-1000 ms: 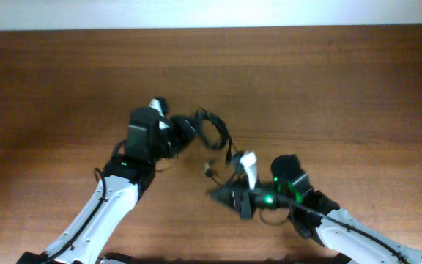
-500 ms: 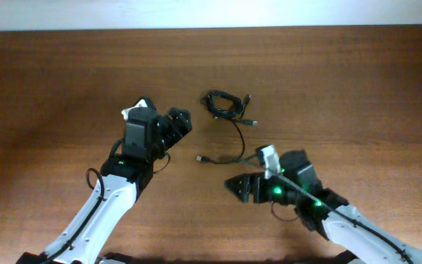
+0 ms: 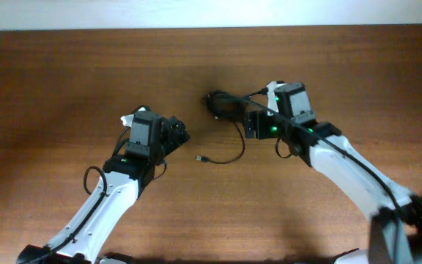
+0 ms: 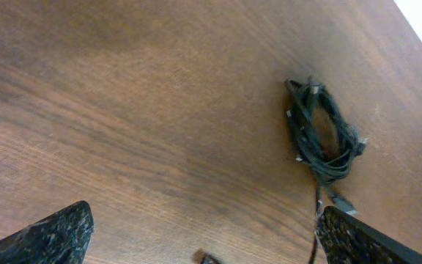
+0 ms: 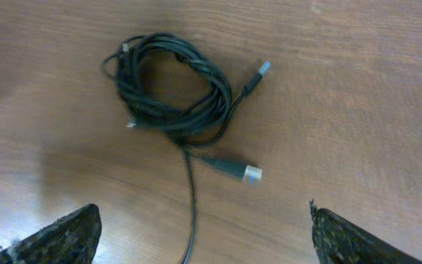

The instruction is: Untangle cables

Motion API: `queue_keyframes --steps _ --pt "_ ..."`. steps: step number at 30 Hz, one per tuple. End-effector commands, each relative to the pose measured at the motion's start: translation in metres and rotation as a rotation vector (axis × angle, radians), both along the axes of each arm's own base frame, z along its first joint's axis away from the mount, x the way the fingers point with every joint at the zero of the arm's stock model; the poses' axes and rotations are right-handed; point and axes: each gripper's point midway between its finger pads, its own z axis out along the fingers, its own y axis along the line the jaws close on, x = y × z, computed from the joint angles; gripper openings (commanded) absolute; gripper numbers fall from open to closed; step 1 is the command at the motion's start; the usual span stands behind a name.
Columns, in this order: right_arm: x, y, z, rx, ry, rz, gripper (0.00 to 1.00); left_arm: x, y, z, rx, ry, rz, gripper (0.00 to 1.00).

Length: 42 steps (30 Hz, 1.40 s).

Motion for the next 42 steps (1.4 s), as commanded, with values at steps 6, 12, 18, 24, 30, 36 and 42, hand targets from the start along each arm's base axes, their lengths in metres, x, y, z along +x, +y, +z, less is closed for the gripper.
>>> queue_keyframes --steps 6,12,18,24,30,36,42 --pt "0.097 0.053 -0.034 -0.126 -0.244 0.219 0.8 0.001 0.001 0.0 0.024 0.002 -0.008 0.99" --pt "0.106 0.058 -0.078 -0.165 -0.2 0.254 0.49 0.001 0.001 0.0 0.024 0.003 -0.008 0.99" --pt "0.061 0.073 -0.099 -0.14 -0.021 0.354 0.04 0.001 0.001 0.0 0.024 0.003 -0.008 0.99" --pt "-0.025 0.098 -0.001 -0.051 0.094 0.5 0.04 0.001 0.001 0.0 0.024 0.003 -0.008 0.99" --pt "-0.088 0.087 0.088 0.03 0.122 0.447 0.04 -0.002 -0.015 0.01 -0.036 -0.021 -0.156 0.91" --pt "-0.102 0.107 0.098 0.031 0.075 0.468 0.04 -0.066 0.027 0.117 -0.174 -0.278 -0.328 0.52" --pt "-0.11 0.141 0.11 0.063 0.006 0.46 0.04 -0.117 -0.004 0.126 -0.352 -0.215 -0.431 0.54"
